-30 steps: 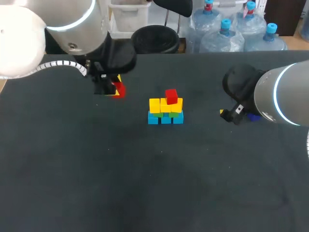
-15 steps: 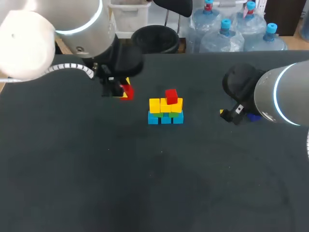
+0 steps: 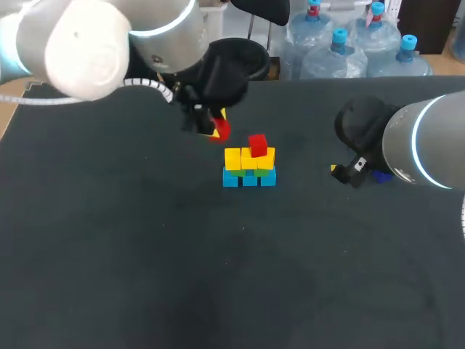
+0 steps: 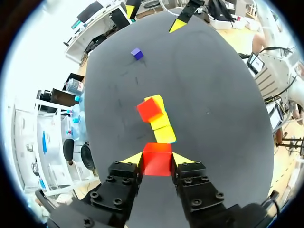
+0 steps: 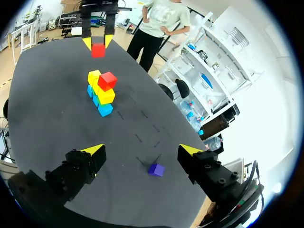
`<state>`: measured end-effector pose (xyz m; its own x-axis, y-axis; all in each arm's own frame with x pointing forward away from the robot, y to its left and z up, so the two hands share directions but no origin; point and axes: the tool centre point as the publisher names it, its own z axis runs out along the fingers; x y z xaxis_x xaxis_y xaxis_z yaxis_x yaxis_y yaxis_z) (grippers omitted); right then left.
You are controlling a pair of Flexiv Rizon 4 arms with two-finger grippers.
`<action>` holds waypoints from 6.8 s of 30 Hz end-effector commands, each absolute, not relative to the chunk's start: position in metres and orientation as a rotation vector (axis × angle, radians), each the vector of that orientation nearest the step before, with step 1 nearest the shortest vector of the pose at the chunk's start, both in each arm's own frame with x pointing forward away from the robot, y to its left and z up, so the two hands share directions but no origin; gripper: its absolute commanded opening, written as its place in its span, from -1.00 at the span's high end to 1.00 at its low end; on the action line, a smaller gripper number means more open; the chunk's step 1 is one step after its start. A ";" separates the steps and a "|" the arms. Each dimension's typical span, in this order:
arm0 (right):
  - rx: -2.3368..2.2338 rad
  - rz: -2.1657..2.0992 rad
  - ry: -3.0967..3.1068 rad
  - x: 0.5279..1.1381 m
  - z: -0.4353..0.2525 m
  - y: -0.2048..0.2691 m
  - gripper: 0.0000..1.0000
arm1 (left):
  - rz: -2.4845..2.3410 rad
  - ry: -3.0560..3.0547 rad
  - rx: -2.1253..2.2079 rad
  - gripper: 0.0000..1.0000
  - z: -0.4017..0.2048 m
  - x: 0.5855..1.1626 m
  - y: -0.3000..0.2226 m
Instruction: Place the blue cubes, place green cubes on the blue cubes, place the yellow cubes on the green cubes, then place the red cubes on the yellow cubes, and place purple cube on the red cubes.
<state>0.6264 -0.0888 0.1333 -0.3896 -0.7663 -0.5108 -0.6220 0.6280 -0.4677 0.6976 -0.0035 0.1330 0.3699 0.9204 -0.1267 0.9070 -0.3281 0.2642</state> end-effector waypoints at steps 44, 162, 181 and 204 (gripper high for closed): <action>-1.077 -0.258 2.127 0.626 0.132 -0.090 -1.00 | -0.149 1.925 2.312 1.00 0.100 0.710 -0.037; -1.077 -0.258 2.127 0.626 0.132 -0.090 -1.00 | 0.100 2.091 1.991 -1.00 0.218 0.674 0.053; -1.077 -0.258 2.127 0.626 0.132 -0.090 -1.00 | 0.098 2.055 1.727 -1.00 0.166 0.617 0.067; -1.077 -0.258 2.127 0.626 0.132 -0.090 -1.00 | 0.258 2.116 1.677 -1.00 0.125 0.640 0.073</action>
